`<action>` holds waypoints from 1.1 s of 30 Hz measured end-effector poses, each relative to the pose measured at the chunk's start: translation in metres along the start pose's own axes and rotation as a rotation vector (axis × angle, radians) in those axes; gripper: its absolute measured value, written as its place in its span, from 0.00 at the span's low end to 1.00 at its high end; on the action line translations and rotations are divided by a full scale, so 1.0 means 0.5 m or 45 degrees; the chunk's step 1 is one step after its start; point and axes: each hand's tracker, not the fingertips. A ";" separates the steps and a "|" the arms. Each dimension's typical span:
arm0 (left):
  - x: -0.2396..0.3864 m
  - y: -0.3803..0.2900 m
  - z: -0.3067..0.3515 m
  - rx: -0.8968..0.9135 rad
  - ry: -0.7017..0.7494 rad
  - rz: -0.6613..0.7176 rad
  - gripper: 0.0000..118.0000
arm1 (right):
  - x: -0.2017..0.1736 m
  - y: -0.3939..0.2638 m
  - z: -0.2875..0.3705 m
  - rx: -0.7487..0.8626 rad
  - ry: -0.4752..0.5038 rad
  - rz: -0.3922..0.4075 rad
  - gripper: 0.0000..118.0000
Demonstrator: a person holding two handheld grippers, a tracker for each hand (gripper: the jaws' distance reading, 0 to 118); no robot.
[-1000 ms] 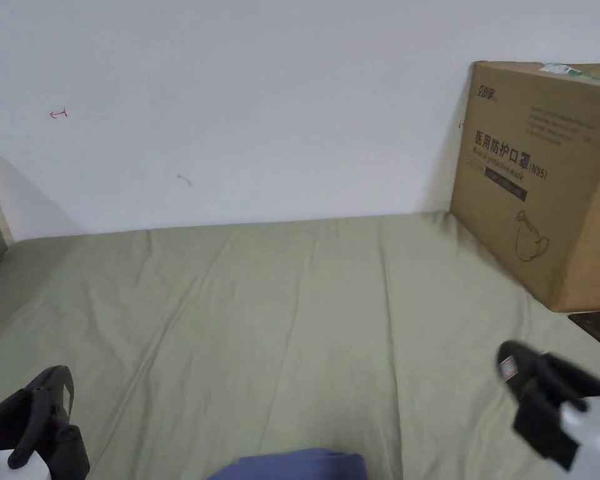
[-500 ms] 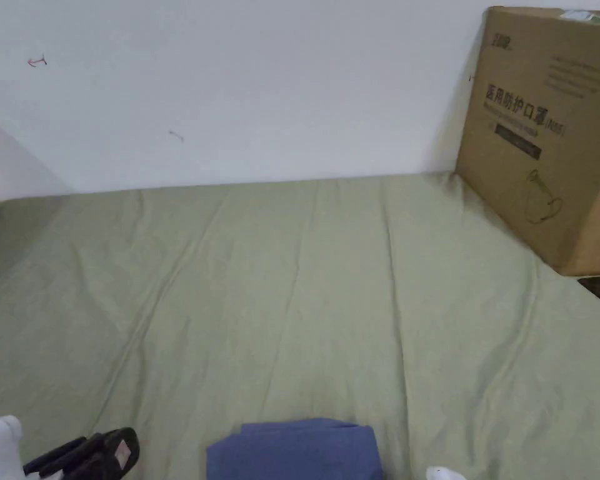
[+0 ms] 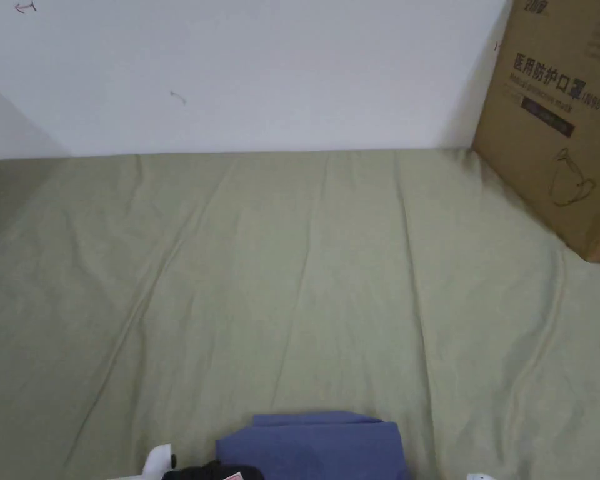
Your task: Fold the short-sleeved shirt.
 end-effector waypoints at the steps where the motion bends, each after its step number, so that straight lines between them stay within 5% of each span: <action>1: -0.005 0.007 -0.022 -0.028 -0.009 -0.001 1.00 | -0.001 0.000 0.000 -0.001 -0.003 0.000 0.00; 5: -0.032 0.016 -0.033 0.043 -0.040 -0.056 1.00 | -0.001 0.001 -0.002 -0.002 -0.006 -0.004 0.00; 7: -0.051 0.007 -0.013 0.122 0.256 -0.115 0.97 | 0.003 0.000 -0.004 0.001 0.005 -0.023 0.00; 8: -0.064 0.005 -0.011 0.138 0.411 -0.113 0.81 | 0.008 -0.001 -0.005 0.005 0.029 -0.037 0.00; 9: -0.053 0.001 -0.011 0.144 0.246 -0.013 0.48 | 0.008 -0.002 -0.007 0.009 0.027 -0.048 0.00; 10: -0.012 0.002 -0.023 0.126 0.293 -0.152 0.12 | 0.007 -0.004 -0.006 0.019 0.029 -0.060 0.00; 14: 0.071 -0.011 -0.016 0.149 0.474 -0.242 0.12 | -0.036 -0.007 0.019 0.063 -0.033 0.048 0.00; 18: 0.210 -0.007 0.080 0.170 0.679 -0.529 0.13 | -0.119 -0.016 0.097 0.161 -0.115 0.170 0.00; 23: 0.297 0.049 0.265 0.201 1.164 -0.506 0.13 | -0.182 -0.036 0.198 0.279 -0.030 0.230 0.00; 33: 0.252 0.110 0.462 -0.007 2.303 -0.579 0.13 | -0.201 -0.049 0.259 0.349 -0.188 0.278 0.00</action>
